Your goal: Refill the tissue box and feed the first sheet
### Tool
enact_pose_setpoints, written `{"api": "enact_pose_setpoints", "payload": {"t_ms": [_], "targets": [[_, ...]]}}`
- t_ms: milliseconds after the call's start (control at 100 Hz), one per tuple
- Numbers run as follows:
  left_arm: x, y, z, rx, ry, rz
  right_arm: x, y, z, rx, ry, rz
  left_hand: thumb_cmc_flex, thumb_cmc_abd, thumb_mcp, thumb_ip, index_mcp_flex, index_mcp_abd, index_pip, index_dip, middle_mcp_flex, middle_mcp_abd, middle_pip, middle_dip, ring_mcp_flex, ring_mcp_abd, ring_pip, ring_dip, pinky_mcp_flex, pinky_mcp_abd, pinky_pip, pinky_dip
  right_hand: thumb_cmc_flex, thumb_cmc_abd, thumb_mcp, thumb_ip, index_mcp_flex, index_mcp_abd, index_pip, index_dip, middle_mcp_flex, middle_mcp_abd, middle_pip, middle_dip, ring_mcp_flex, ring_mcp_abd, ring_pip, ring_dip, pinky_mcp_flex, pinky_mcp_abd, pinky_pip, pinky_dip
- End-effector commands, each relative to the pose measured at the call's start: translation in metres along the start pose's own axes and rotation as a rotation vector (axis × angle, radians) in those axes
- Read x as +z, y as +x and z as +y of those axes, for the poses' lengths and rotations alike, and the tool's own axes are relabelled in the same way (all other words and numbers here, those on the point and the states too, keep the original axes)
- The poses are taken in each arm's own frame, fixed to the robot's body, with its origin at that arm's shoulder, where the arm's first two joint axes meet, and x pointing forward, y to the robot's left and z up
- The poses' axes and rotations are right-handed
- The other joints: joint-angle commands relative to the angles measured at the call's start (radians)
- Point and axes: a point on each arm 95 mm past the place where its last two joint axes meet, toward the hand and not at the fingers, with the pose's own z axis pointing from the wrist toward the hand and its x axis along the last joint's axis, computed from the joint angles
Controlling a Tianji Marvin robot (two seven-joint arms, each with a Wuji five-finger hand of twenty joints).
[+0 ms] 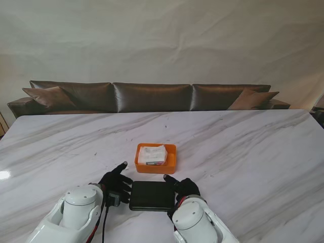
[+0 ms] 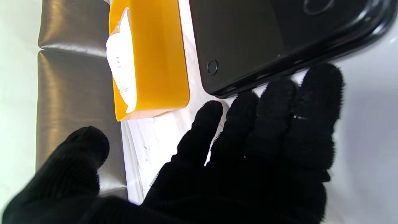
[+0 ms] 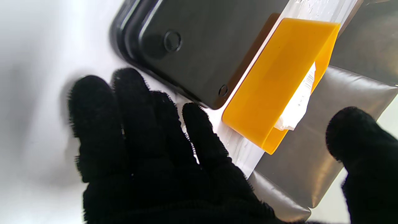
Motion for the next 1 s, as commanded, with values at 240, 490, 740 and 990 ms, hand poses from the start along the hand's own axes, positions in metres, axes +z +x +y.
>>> {"api": "enact_pose_setpoints", "payload": {"t_ms": [240,490,740,990], "targets": [[0.015,-0.022,0.004,0.029,-0.006,-0.062,0.009,0.003,-0.001,0.019,0.028,-0.004,-0.025,0.017,-0.042,0.023,-0.029,-0.013,-0.022,-0.018,-0.065,0.015,-0.058,-0.028,-0.166,0.156,-0.140,-0.013,-0.123,0.017,0.415,0.026,0.003,0.010,-0.028,0.024,0.013,0.043,0.015,-0.001,0.015,0.033,-0.025,-0.009,0.003,0.055,-0.032,-0.028,0.024,-0.015,0.026,-0.020],[0.025,-0.023,-0.002,0.026,0.008,-0.073,0.018,0.006,0.002,0.033,0.044,0.003,-0.024,0.016,-0.052,0.022,-0.036,-0.046,-0.041,-0.027,-0.077,0.007,-0.065,-0.031,-0.190,0.161,-0.146,-0.011,-0.142,0.024,0.406,0.042,0.001,0.013,-0.031,0.027,0.010,0.033,0.015,-0.001,0.011,0.028,-0.028,-0.010,-0.004,0.053,-0.034,-0.029,0.018,-0.018,0.024,-0.025],[0.032,-0.027,-0.013,0.031,0.053,-0.080,0.024,0.004,0.010,0.043,0.039,-0.008,-0.023,0.014,-0.060,0.023,-0.048,-0.044,-0.068,-0.040,-0.074,0.009,-0.068,-0.032,-0.186,0.162,-0.141,-0.008,-0.136,0.027,0.409,0.056,-0.015,0.012,-0.027,0.030,0.003,0.034,0.012,-0.002,0.002,0.030,-0.030,-0.010,-0.013,0.055,-0.039,-0.030,0.013,-0.018,0.022,-0.028],[0.034,-0.034,-0.022,0.057,0.054,-0.109,0.027,0.000,0.021,0.045,0.013,-0.040,-0.024,0.017,-0.067,0.024,-0.010,-0.006,-0.072,-0.044,-0.045,0.012,-0.057,-0.029,-0.152,0.157,-0.133,-0.006,-0.107,0.022,0.414,0.061,-0.016,0.013,-0.023,0.030,0.010,0.039,0.014,-0.002,0.006,0.032,-0.027,-0.009,-0.009,0.056,-0.034,-0.027,0.012,-0.015,0.025,-0.028]]}}
